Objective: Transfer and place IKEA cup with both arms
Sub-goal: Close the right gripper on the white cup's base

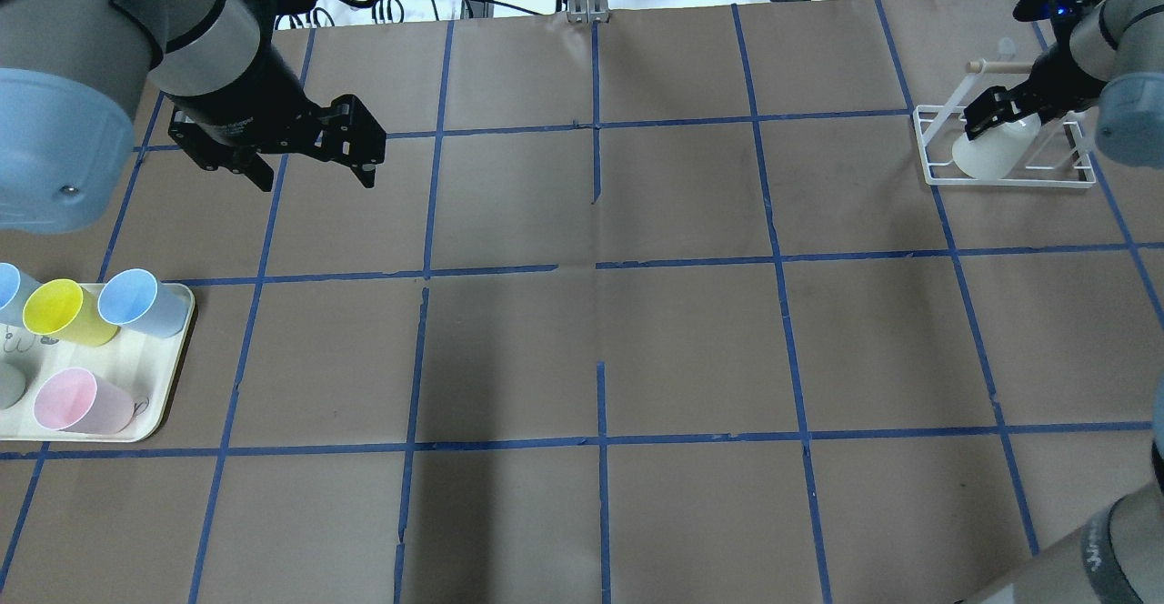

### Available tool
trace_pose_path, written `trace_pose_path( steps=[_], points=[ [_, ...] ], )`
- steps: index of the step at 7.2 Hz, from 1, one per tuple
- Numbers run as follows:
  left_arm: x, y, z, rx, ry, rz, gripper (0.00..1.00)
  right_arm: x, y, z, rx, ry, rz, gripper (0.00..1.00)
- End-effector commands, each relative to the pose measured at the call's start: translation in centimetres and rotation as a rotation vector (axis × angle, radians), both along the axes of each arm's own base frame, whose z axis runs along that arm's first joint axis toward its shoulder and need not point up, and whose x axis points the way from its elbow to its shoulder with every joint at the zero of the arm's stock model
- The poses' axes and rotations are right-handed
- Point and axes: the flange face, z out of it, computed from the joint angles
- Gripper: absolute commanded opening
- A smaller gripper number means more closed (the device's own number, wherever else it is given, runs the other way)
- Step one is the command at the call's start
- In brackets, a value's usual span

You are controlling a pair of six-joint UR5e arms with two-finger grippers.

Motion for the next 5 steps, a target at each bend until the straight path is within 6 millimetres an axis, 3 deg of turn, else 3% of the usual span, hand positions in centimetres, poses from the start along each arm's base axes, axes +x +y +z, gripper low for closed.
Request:
trace_pose_path(
  steps=[1, 3, 4, 5],
  points=[
    [-0.10, -0.05, 0.02, 0.000, 0.001, -0.002, 1.00, 0.02, -0.01, 0.03, 0.005, -0.003, 0.001, 0.66],
    [0.32, 0.03, 0.61, -0.012, 0.025, 0.008, 1.00, -0.08, 0.02, 0.03, 0.010, -0.004, -0.002, 0.48],
    [-0.17, -0.11, 0.78, -0.013, 0.097, 0.008, 1.00, -0.06, 0.16, 0.22, 0.022, -0.005, -0.003, 0.32],
    [-0.31, -0.10, 0.87, -0.014, 0.104, 0.005, 1.00, -0.03, 0.22, 0.52, 0.025, -0.007, -0.003, 0.26]
  ],
)
